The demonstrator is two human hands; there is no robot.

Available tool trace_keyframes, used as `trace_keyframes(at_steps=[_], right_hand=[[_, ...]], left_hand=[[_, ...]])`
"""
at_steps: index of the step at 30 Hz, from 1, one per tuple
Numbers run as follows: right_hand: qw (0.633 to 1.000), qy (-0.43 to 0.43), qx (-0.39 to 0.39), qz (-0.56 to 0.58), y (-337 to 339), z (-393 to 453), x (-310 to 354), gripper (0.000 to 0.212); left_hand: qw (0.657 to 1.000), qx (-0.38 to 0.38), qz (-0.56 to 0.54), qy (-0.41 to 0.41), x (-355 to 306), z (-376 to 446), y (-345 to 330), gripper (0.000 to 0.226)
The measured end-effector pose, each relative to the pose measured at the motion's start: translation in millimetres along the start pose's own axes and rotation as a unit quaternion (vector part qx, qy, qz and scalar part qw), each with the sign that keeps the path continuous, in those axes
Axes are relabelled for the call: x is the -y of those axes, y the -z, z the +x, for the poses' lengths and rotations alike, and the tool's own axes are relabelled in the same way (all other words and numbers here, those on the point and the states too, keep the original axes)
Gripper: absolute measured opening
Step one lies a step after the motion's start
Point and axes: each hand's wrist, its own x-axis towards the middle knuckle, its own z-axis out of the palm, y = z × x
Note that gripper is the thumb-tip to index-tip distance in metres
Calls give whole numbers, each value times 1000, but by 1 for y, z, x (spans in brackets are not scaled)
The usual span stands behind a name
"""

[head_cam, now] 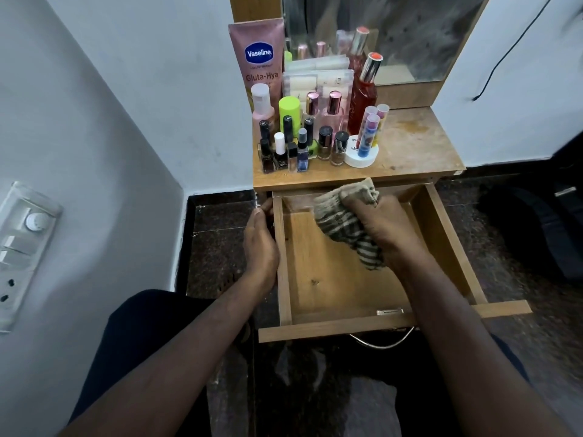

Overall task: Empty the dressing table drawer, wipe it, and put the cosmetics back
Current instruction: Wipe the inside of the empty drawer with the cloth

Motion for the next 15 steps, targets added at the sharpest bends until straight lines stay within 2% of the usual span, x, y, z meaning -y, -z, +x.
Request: trace_keyframes(at_steps=[2,4,8,12,13,15], right_hand=[[993,16,-23,-114,4,-1,-8,37],[977,41,-65,-199,5,-1,-11,32],[954,98,-121,-254,-22,5,-4,18],[899,150,-32,-411,-87,8,-17,22],[892,156,-9,-424,-100,6,-20,23],[902,166,14,-399,-117,0,-23,21]], left_hand=[[1000,-9,-2,7,-2,0,1,50],[1000,3,-16,21,-5,-1,1,51],[1000,-4,-3,19,-6,-1,-3,49],[1000,-13,8,0,-5,0,-6,56],[1000,-11,4,-2,-5,-1,-7,58],[1000,-10,-1,-2,-4,-2,-7,58]])
